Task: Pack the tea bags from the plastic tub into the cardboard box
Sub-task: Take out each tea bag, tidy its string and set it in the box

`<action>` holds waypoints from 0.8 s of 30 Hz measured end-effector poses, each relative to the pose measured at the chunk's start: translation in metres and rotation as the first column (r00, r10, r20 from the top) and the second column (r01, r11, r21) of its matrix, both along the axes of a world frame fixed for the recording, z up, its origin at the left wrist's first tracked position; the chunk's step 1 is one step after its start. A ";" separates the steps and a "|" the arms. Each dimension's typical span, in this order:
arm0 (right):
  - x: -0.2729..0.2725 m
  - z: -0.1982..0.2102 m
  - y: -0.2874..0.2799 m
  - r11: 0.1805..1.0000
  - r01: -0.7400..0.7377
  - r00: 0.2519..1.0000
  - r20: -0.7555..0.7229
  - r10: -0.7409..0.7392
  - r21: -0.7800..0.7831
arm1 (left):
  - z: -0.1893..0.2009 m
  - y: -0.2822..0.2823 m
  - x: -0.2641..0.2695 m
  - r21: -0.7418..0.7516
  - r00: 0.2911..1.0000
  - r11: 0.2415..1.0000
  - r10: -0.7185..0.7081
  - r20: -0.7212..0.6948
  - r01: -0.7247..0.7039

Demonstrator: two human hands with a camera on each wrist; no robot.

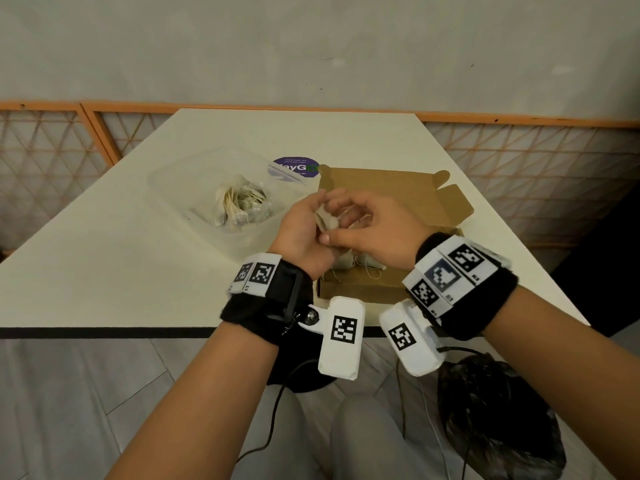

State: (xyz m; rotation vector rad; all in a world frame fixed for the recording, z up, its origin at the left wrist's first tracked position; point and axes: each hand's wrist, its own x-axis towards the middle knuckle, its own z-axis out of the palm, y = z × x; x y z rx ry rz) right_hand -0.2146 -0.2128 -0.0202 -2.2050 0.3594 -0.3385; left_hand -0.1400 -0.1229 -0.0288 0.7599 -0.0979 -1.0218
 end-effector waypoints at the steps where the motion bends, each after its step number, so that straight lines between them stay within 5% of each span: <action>1: 0.000 -0.001 0.000 0.999 -0.008 1.000 0.022 0.009 -0.050 | 0.000 -0.002 -0.001 0.020 1.000 1.000 -0.011 0.023 0.011; 4: -0.001 0.000 -0.005 0.988 0.015 1.000 0.021 -0.019 0.155 | -0.002 -0.004 -0.002 0.011 0.995 1.000 -0.025 0.093 0.024; 7: -0.007 0.006 -0.018 0.767 0.038 0.998 0.013 -0.060 0.641 | -0.006 0.003 0.002 0.020 0.981 0.997 -0.077 0.176 0.075; 10: -0.014 0.006 -0.030 0.621 0.003 1.000 0.016 -0.024 0.784 | -0.013 0.003 0.003 0.104 0.942 0.994 -0.078 0.325 0.046; 15: -0.020 0.002 -0.033 0.719 0.042 0.998 -0.055 -0.005 0.694 | -0.017 -0.006 -0.002 0.184 0.896 0.977 0.016 0.444 -0.108; 19: -0.018 0.003 -0.041 0.942 0.154 0.988 -0.056 -0.143 0.297 | -0.018 -0.011 -0.004 0.206 0.857 0.962 0.050 0.512 -0.179; 21: -0.016 0.003 -0.046 0.965 0.201 0.978 0.014 -0.207 0.167 | -0.018 -0.012 -0.004 0.225 0.859 0.957 0.044 0.511 -0.183; 24: -0.017 0.005 -0.053 0.954 0.233 0.967 0.060 -0.248 0.189 | -0.017 -0.010 -0.002 0.232 0.876 0.955 0.056 0.478 -0.187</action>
